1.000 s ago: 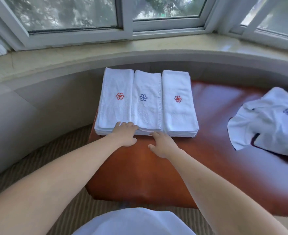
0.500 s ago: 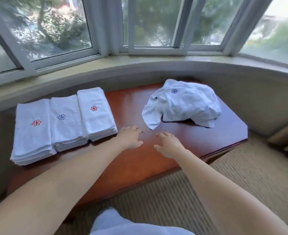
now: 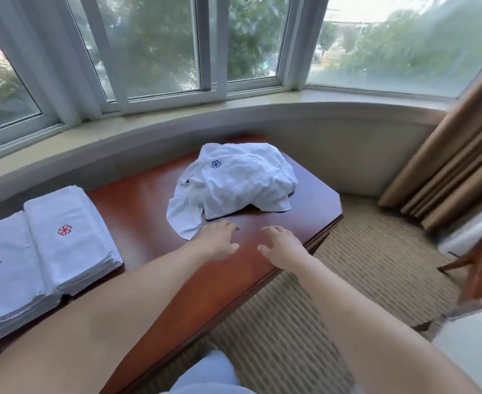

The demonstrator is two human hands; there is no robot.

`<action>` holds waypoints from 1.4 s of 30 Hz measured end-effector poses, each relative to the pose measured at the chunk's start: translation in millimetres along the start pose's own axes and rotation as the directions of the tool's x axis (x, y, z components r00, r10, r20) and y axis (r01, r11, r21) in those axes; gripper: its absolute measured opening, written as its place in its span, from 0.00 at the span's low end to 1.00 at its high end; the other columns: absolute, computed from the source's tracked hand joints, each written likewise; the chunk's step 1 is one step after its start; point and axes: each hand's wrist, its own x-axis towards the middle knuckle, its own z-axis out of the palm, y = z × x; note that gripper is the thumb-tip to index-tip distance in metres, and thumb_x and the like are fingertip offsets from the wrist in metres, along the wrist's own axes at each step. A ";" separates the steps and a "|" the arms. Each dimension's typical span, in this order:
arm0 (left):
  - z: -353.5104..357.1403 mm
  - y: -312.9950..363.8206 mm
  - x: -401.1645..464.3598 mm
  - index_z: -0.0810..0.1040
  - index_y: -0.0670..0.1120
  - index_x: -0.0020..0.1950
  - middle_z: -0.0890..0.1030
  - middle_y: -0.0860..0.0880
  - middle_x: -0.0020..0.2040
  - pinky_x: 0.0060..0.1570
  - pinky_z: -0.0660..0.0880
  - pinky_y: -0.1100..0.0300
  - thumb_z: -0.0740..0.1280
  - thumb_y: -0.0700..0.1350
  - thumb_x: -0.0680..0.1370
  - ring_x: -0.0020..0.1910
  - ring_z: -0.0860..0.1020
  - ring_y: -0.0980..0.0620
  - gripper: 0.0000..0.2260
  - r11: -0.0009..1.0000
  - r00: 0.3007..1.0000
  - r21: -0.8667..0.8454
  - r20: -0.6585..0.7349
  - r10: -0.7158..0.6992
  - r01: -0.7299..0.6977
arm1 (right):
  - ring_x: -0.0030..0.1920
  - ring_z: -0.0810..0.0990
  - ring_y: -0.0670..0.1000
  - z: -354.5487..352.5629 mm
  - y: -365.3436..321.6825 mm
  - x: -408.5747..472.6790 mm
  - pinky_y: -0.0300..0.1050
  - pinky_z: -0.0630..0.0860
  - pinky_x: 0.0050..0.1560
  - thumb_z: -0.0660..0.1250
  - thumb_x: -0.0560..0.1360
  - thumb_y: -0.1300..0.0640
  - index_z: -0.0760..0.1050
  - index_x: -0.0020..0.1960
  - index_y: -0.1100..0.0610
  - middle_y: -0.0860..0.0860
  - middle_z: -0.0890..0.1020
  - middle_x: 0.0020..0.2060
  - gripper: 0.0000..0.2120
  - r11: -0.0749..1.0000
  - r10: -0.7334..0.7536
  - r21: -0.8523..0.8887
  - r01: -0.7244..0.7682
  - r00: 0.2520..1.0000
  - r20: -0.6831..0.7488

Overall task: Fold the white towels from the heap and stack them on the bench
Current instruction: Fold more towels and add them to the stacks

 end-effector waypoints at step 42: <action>1.4 -112.2 366.6 0.68 0.47 0.74 0.73 0.45 0.66 0.45 0.72 0.55 0.64 0.48 0.81 0.58 0.77 0.43 0.22 0.183 0.495 -0.708 0.262 -0.829 0.682 | 0.46 0.81 0.56 -63.8 79.7 525.2 0.48 0.78 0.38 0.62 0.80 0.56 0.62 0.78 0.51 0.48 0.61 0.75 0.27 0.992 -0.122 0.057 0.115 0.982 0.146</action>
